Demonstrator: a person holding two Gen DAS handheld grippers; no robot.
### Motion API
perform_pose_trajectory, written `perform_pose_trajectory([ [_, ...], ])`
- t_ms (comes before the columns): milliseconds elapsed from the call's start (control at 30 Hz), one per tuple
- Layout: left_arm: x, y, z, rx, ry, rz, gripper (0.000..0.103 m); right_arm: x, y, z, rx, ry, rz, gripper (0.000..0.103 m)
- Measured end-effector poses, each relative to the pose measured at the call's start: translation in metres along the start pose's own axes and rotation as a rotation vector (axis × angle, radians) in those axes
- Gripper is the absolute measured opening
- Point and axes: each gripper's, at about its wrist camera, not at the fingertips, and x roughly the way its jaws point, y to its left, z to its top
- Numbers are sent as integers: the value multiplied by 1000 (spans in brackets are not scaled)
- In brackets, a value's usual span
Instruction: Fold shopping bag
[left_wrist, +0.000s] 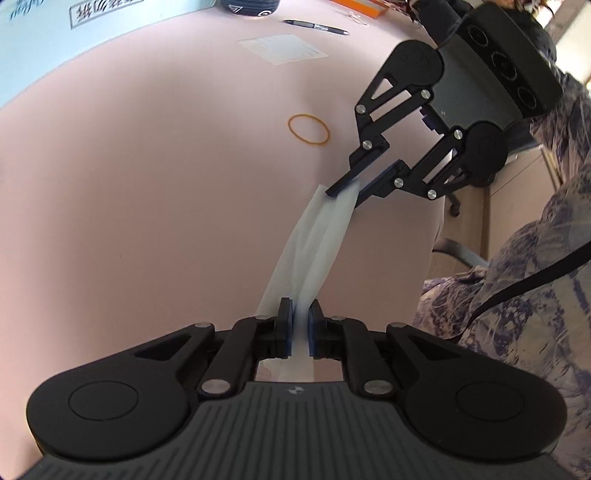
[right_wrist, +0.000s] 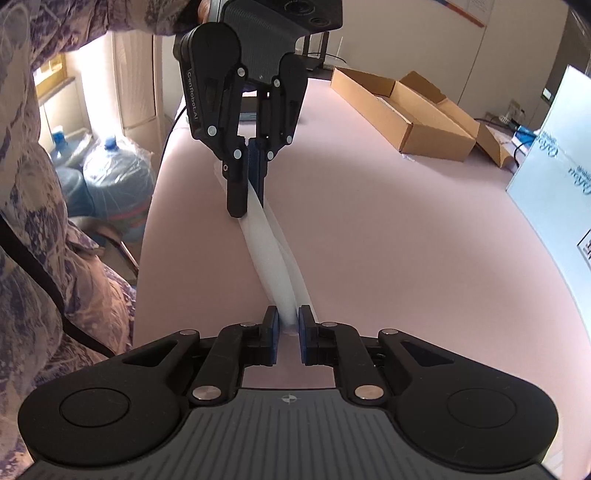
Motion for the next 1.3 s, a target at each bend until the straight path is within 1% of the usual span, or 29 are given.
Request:
perform_pose_trajectory([
  [100,2,23,1,-106,17,-82,9,-6,-14,-8,165,-29,93,14],
  [167,5,32,4,-140,47,-122,8,-9,-23,-17,281,-60,142,15],
  [233,7,36,7,-157,76,-139,8,-12,-30,-26,388,-97,171,15],
  [267,8,38,8,-165,91,-147,8,-14,-32,-29,422,-113,174,18],
  [367,11,42,13,-189,136,-166,7,-27,-28,-34,459,-172,139,21],
  [467,10,42,10,-211,171,-174,7,-55,-14,-34,458,-288,-5,20],
  [500,10,42,11,-212,181,-176,7,-63,-9,-33,465,-326,-47,17],
  [533,11,42,11,-215,191,-178,7,-71,-5,-32,472,-367,-91,7],
  [567,11,42,12,-214,199,-179,7,-75,-2,-31,475,-392,-103,5],
  [633,12,41,13,-212,216,-181,7,-76,10,-24,454,-420,-67,5],
  [700,14,46,12,-211,227,-186,7,-67,23,-14,391,-390,-44,5],
  [767,13,49,13,-217,240,-199,7,-53,34,-6,319,-343,-63,4],
  [833,14,51,14,-210,254,-210,7,-41,34,-3,295,-312,-87,5],
  [867,13,49,16,-201,258,-205,7,-37,33,-1,298,-304,-94,5],
  [967,12,45,21,-176,270,-192,7,-29,16,3,407,-275,-94,5],
  [1100,13,35,19,-152,266,-173,7,-21,15,0,409,-191,-88,6],
  [1200,11,37,15,-155,256,-190,7,-20,15,-7,430,-128,-82,7],
  [1233,11,38,14,-160,253,-197,7,-18,14,-11,442,-102,-62,7],
  [1267,12,41,16,-160,251,-203,7,-17,13,-13,455,-88,-47,7],
  [1300,13,43,17,-161,250,-209,7,-17,13,-16,473,-93,-40,7],
])
